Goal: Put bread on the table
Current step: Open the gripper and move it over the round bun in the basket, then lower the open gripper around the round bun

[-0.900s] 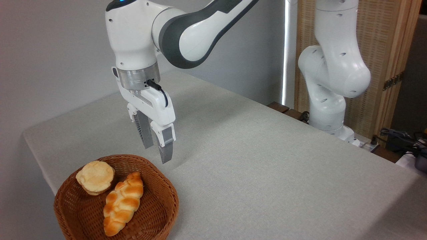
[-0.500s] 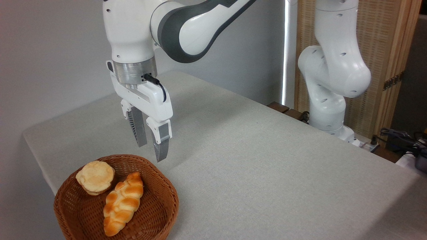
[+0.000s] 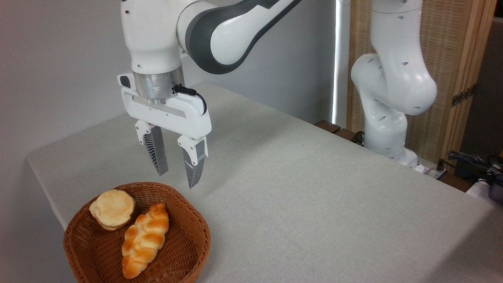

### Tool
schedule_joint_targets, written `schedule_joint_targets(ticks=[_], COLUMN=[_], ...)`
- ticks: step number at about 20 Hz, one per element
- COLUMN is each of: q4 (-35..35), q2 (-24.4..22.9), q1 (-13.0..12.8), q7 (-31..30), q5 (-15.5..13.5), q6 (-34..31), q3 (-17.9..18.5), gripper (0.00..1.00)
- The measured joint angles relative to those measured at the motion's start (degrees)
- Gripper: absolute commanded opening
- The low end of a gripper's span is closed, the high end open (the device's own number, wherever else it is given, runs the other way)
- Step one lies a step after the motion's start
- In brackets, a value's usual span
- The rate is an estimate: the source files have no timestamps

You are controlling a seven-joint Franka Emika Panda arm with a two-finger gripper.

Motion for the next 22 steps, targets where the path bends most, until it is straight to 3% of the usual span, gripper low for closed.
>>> schedule_joint_targets(ticks=[11, 15, 22], q4=[0.1, 0.1, 0.13], q2=[3.84, 7.15, 10.53], q1=[0.04, -0.23, -0.66], q7=[-21.26, -22.27, -22.27], q5=[-6.95, -6.97, -6.97], q6=[24.76, 30.68, 34.26], q3=[-0.1, -0.23, -0.96], gripper=[1.0, 1.0, 1.0])
